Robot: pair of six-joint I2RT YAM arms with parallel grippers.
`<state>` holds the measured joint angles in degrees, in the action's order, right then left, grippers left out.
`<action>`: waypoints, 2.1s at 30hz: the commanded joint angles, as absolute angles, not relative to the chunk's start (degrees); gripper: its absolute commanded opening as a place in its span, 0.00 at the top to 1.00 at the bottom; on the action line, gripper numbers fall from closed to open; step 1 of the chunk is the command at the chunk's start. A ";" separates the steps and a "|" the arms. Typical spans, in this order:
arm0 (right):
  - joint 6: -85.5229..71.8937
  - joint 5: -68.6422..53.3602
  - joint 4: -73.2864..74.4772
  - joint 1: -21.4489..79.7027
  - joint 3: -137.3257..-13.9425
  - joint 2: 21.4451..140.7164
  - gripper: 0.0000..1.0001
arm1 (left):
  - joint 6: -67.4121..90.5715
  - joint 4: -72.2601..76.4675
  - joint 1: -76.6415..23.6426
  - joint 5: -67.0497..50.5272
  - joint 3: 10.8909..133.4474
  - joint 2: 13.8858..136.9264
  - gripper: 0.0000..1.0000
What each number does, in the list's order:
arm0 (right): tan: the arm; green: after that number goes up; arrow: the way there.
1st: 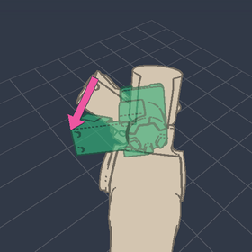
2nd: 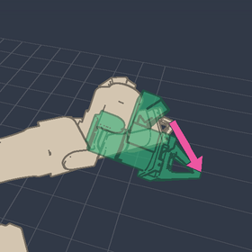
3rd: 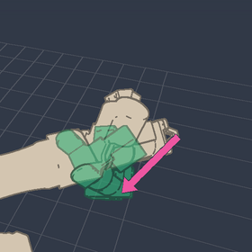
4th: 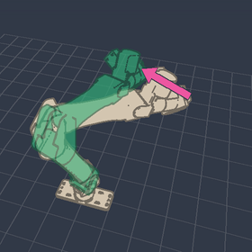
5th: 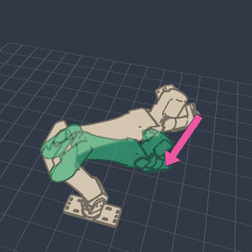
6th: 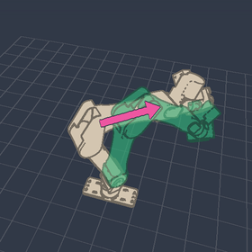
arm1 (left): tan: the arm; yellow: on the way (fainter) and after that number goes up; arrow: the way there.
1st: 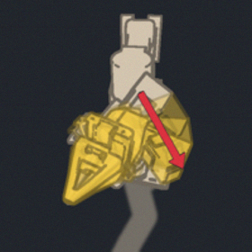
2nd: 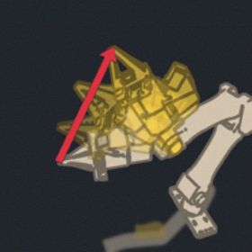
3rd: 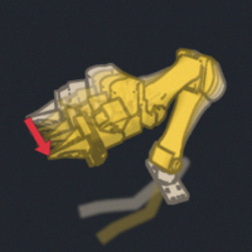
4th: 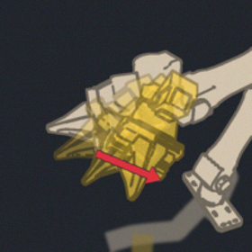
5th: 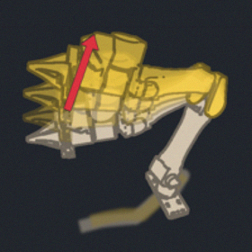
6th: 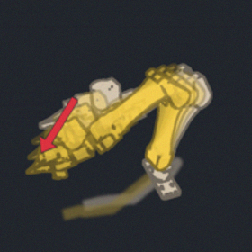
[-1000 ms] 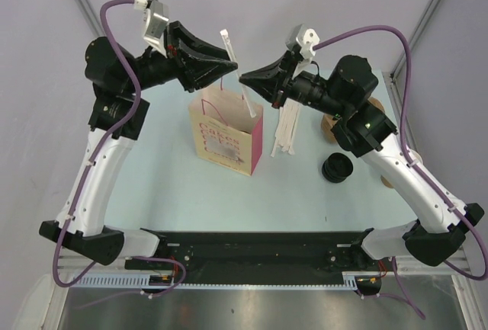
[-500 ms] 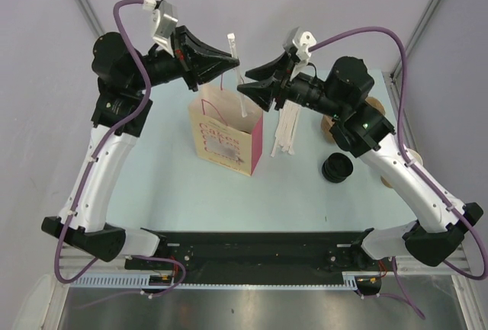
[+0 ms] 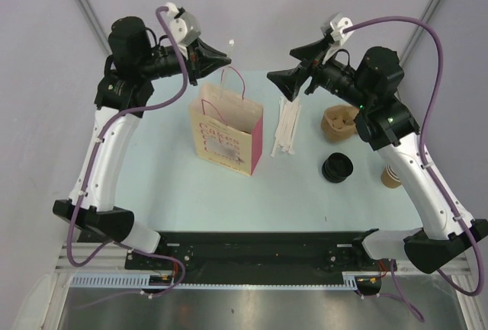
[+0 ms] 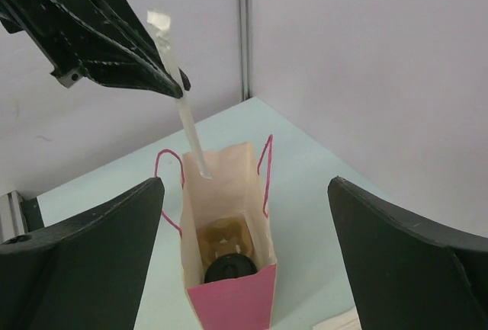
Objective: Pack the takeout coffee
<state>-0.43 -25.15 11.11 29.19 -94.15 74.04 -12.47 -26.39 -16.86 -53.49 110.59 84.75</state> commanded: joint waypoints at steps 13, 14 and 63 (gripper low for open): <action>-1.23 -27.25 13.97 26.90 -92.64 72.69 0.04 | -41.66 -48.07 -15.12 -51.77 114.96 92.37 1.00; -1.32 -27.25 13.89 26.89 -92.55 72.77 0.04 | -41.57 -48.25 -15.03 -51.68 114.70 92.63 1.00; -1.41 -25.22 22.93 15.30 -94.84 73.57 0.00 | -10.03 -43.23 -0.19 -45.45 117.43 82.45 0.00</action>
